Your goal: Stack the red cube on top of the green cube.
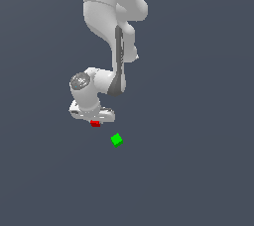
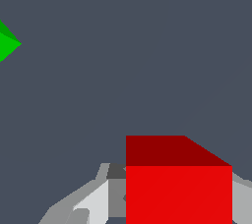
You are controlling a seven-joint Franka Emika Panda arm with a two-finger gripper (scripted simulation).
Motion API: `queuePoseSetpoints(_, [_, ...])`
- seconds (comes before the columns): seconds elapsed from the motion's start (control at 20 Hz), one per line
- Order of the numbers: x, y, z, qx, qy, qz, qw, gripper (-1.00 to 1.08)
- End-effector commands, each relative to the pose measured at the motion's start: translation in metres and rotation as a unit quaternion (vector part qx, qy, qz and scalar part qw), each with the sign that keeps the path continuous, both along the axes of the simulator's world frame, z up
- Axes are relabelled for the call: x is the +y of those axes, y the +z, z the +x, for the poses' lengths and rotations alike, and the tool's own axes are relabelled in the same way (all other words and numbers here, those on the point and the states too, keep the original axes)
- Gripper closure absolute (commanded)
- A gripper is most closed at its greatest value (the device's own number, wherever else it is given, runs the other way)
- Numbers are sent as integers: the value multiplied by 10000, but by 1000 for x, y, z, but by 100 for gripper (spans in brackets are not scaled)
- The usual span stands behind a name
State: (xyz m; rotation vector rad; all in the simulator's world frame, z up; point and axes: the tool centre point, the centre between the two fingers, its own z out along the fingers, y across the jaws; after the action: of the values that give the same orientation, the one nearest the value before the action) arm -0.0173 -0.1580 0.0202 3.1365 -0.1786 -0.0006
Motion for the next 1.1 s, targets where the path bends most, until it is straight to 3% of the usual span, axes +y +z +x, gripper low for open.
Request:
queuePoseSetpoints(0.0, [0, 0, 0, -2, 3, 0, 10000, 108])
queuePoseSetpoints(0.55, [0, 11, 0, -3, 0, -1, 10000, 108])
queuePoseSetpoints(1.05, [0, 73, -1, -3, 0, -1, 10000, 108])
